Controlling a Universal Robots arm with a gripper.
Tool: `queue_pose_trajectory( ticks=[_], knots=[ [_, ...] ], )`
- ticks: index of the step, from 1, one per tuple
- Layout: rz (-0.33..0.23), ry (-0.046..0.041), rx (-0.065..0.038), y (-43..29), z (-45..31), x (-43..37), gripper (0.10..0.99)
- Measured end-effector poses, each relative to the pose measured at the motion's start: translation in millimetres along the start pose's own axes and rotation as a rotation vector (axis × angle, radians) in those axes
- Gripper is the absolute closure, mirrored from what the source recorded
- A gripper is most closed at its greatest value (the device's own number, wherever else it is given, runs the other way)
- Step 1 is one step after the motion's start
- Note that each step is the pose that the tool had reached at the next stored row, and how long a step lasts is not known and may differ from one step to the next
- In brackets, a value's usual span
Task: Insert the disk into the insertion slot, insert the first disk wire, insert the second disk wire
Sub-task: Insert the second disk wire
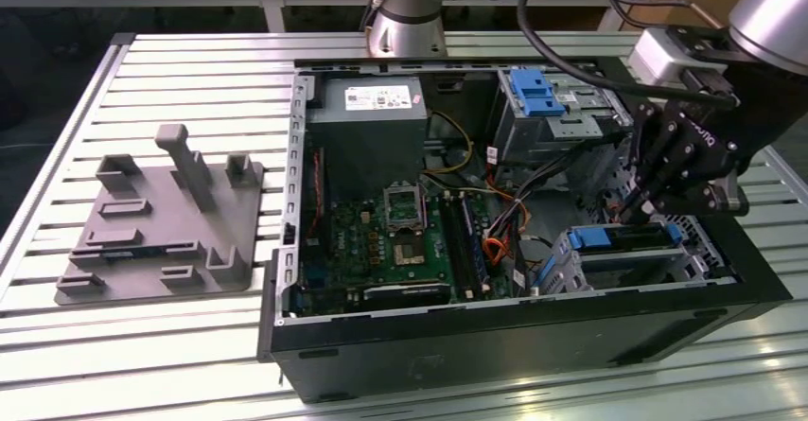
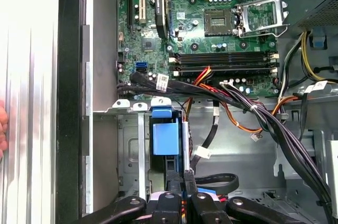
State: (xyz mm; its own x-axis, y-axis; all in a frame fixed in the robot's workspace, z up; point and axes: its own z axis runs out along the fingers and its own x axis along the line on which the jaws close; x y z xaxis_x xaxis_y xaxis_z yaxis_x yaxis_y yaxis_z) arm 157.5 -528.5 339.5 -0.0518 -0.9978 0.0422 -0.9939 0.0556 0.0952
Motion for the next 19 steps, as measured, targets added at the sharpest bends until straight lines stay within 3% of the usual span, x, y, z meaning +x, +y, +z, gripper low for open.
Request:
queue_pose_trajectory(
  ticks=[19],
  knots=[
    [0.007, -0.0006, 0.000, -1.4, 2.1, 2.7, 0.941]
  ],
)
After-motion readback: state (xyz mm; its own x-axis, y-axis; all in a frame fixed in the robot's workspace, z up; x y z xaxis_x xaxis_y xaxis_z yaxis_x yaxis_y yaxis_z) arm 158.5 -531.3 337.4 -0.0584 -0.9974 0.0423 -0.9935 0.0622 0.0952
